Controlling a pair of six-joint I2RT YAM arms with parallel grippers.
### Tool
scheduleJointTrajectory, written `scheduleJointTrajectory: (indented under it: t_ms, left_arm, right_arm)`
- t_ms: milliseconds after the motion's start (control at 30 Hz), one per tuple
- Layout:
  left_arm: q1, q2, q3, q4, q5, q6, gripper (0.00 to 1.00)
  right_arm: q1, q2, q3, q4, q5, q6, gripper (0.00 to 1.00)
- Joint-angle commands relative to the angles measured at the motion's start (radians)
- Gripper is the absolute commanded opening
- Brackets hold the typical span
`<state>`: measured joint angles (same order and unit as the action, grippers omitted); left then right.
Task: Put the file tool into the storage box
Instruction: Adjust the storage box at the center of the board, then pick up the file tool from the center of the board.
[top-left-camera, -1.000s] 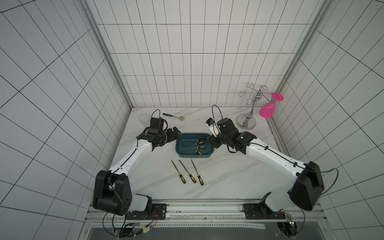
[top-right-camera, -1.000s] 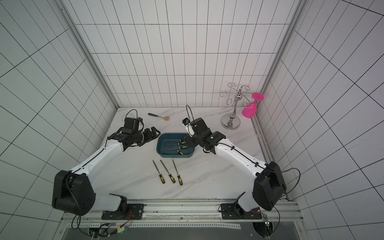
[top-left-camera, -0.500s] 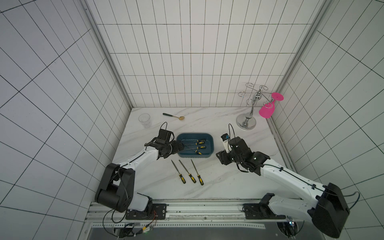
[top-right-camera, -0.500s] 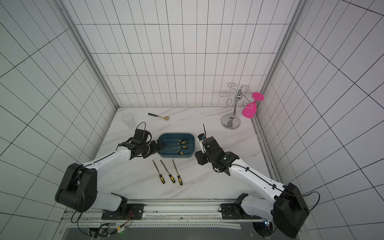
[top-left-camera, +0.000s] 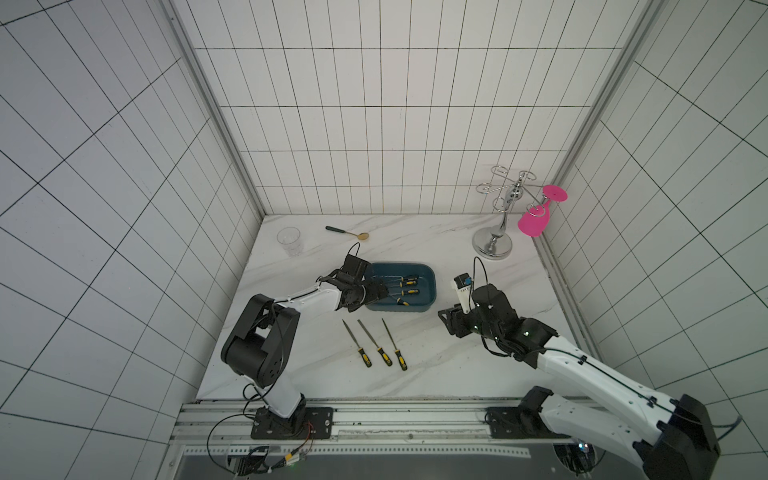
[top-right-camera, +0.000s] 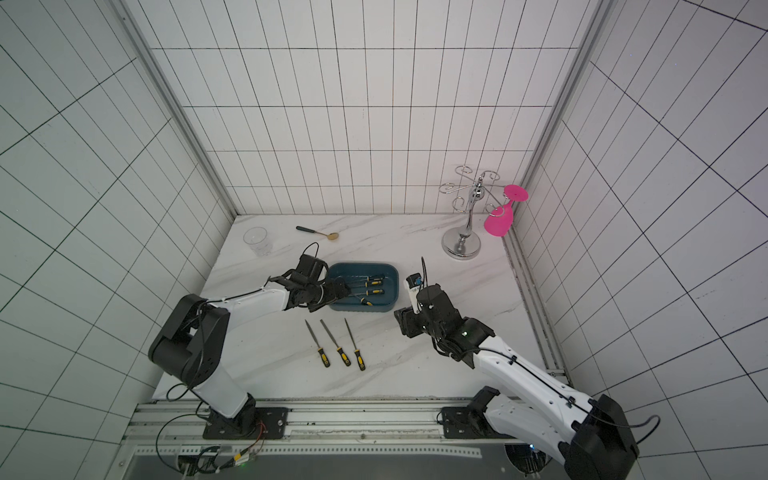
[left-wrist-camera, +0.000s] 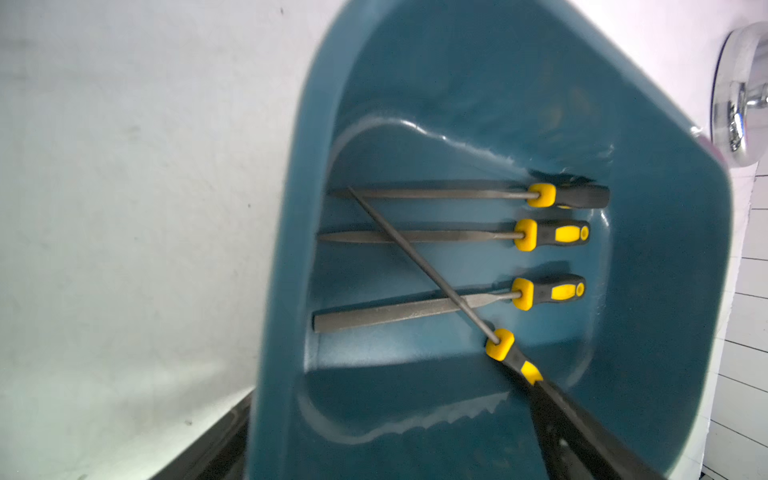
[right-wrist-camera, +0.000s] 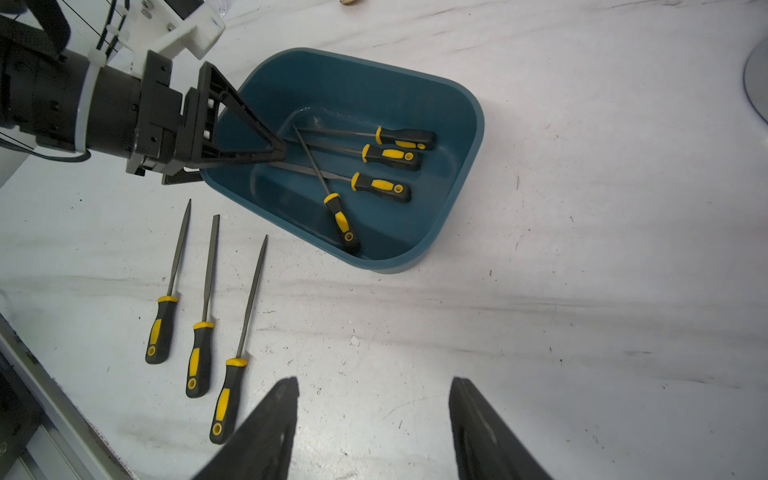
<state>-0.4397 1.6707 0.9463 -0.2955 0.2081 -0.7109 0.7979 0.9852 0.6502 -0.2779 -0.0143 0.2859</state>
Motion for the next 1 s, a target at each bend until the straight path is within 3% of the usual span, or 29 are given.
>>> scheduleJointTrajectory:
  t_ms: [0, 267, 367, 733, 967]
  left_arm:
    - [0.001, -0.034, 0.037, -0.004, -0.049, 0.015, 0.98]
    - [0.004, -0.231, -0.027, -0.088, -0.317, 0.135, 0.98]
    - [0.013, -0.319, -0.072, -0.112, -0.409, 0.114, 0.98]
    - [0.010, -0.681, -0.303, -0.137, -0.285, 0.044, 0.98]
    - [0.013, -0.817, -0.451, -0.083, -0.299, 0.004, 0.98]
  right_arm:
    - [-0.003, -0.008, -0.022, -0.013, -0.007, 0.010, 0.62]
    - [0.076, 0.058, 0.001, -0.014, -0.043, 0.053, 0.59]
    - [0.126, 0.089, -0.004, 0.014, -0.029, 0.089, 0.59]
    - [0.286, 0.298, 0.035, 0.029, 0.055, 0.225, 0.58]
    - [0.358, 0.414, 0.090, 0.049, 0.080, 0.277, 0.58]
